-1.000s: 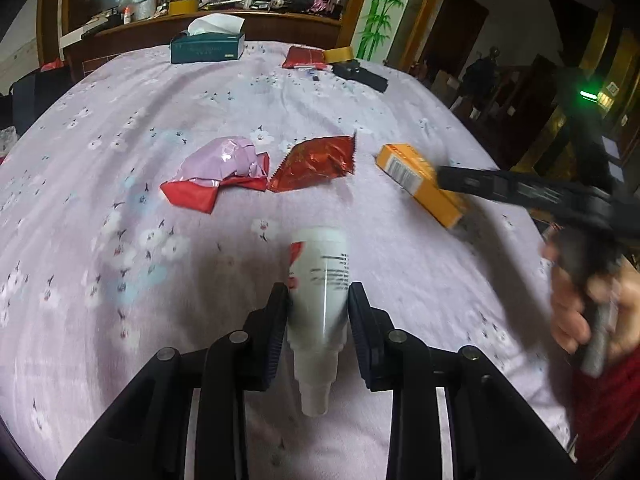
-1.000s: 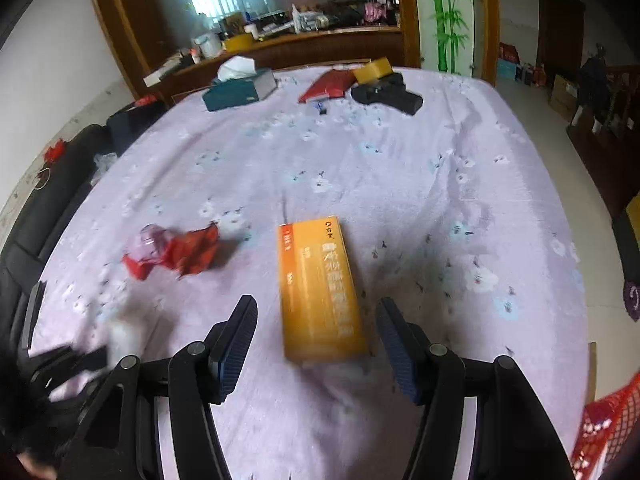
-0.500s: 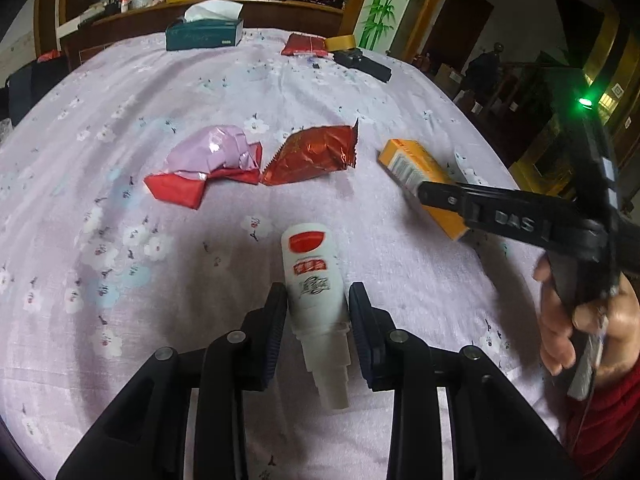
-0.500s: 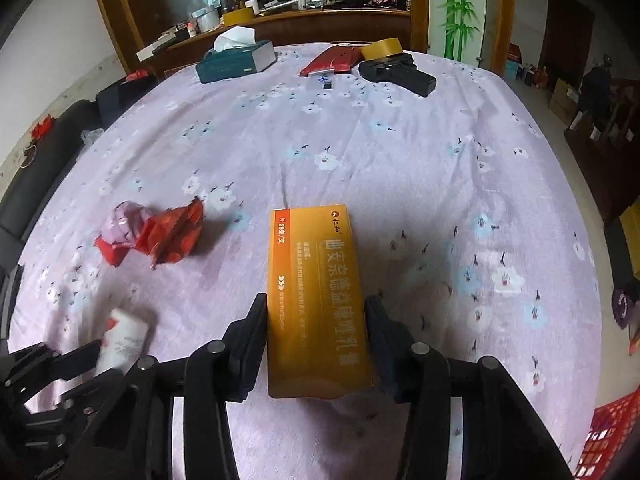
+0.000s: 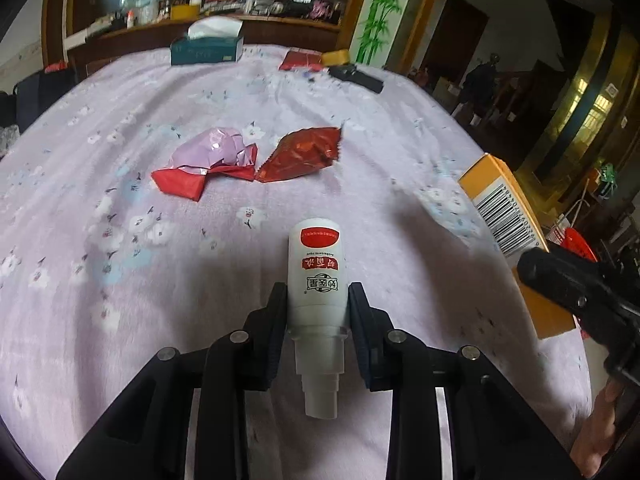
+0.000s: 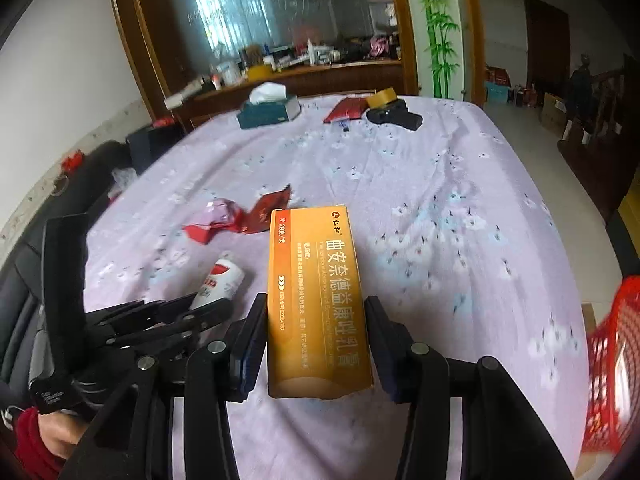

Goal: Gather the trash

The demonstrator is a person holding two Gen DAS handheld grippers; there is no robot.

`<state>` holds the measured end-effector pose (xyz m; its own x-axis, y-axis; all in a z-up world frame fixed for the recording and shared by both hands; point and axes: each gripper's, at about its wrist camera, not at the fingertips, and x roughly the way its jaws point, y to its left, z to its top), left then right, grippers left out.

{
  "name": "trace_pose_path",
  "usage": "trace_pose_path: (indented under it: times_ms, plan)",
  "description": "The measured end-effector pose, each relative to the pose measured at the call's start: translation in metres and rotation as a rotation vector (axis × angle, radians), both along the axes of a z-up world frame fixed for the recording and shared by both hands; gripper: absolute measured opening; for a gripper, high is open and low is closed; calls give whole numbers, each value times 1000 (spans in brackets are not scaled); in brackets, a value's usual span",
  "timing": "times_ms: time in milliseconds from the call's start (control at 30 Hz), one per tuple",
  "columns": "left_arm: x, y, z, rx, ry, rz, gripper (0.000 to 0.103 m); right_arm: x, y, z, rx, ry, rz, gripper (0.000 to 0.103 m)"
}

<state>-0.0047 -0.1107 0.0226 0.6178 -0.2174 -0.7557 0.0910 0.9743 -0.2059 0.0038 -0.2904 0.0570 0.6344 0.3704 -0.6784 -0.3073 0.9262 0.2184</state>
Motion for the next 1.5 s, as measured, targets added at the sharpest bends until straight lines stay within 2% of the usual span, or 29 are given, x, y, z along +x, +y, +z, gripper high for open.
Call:
trace_pose_path:
  times_ms: [200, 467, 633, 933, 1500]
  plan:
    - [-39, -9, 6, -22, -79, 13, 29, -40, -13, -5, 43, -91, -92, 51]
    - [-50, -16, 8, 32, -140, 50, 29, -46, -19, -22, 55, -89, -121, 51]
    - [-52, -17, 8, 48, -154, 61, 29, -46, -23, -28, 51, -82, -132, 51]
    - [-54, -15, 9, 30, -158, 58, 29, -45, -24, -32, 59, -72, -125, 51]
    - [-59, -15, 11, 41, -175, 66, 29, -52, -22, -30, 37, -102, -125, 51]
